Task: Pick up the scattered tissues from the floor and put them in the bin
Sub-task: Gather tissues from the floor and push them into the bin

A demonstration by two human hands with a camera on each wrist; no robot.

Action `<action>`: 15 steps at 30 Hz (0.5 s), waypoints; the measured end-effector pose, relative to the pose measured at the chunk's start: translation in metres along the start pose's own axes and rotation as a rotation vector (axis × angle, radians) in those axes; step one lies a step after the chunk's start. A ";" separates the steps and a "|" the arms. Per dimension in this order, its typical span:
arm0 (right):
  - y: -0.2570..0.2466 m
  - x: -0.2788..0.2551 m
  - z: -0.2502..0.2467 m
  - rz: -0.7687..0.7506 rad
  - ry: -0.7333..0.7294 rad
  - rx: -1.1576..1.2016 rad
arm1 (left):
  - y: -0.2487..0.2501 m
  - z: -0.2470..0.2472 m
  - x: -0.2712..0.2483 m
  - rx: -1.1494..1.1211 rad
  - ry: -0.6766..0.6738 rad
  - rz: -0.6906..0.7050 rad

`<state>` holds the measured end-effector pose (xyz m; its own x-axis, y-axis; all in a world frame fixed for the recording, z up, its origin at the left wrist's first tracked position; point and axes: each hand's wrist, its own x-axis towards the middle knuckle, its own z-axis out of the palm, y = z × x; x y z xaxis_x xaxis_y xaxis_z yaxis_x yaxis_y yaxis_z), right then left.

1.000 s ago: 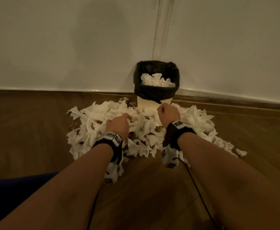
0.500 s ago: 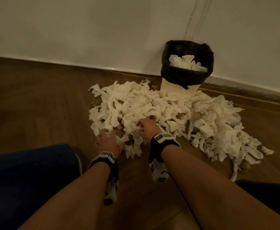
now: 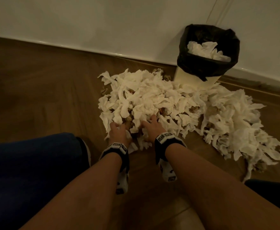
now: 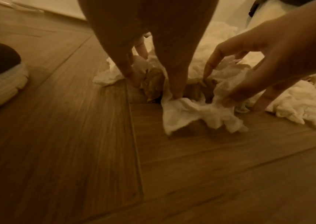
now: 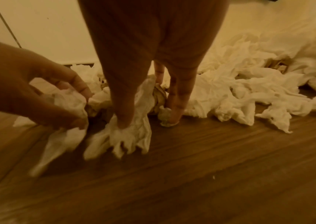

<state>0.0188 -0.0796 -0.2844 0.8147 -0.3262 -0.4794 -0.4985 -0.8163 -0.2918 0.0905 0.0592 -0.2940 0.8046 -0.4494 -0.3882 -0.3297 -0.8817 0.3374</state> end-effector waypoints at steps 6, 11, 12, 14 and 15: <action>0.000 -0.002 -0.009 0.003 0.104 0.044 | -0.002 -0.003 0.001 -0.018 -0.005 0.047; 0.011 0.000 -0.017 0.066 0.181 0.181 | 0.003 -0.007 0.002 -0.232 0.085 0.005; 0.015 0.000 -0.018 0.086 0.200 0.210 | 0.003 -0.007 0.003 -0.269 0.093 -0.007; 0.023 -0.002 -0.019 0.103 0.215 0.249 | 0.004 -0.006 0.005 -0.333 0.091 -0.026; 0.027 -0.003 -0.019 0.103 0.215 0.260 | 0.004 -0.006 0.006 -0.358 0.091 -0.039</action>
<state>0.0087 -0.1097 -0.2748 0.7864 -0.5158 -0.3398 -0.6172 -0.6342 -0.4657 0.0970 0.0539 -0.2899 0.8591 -0.3878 -0.3339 -0.1173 -0.7844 0.6091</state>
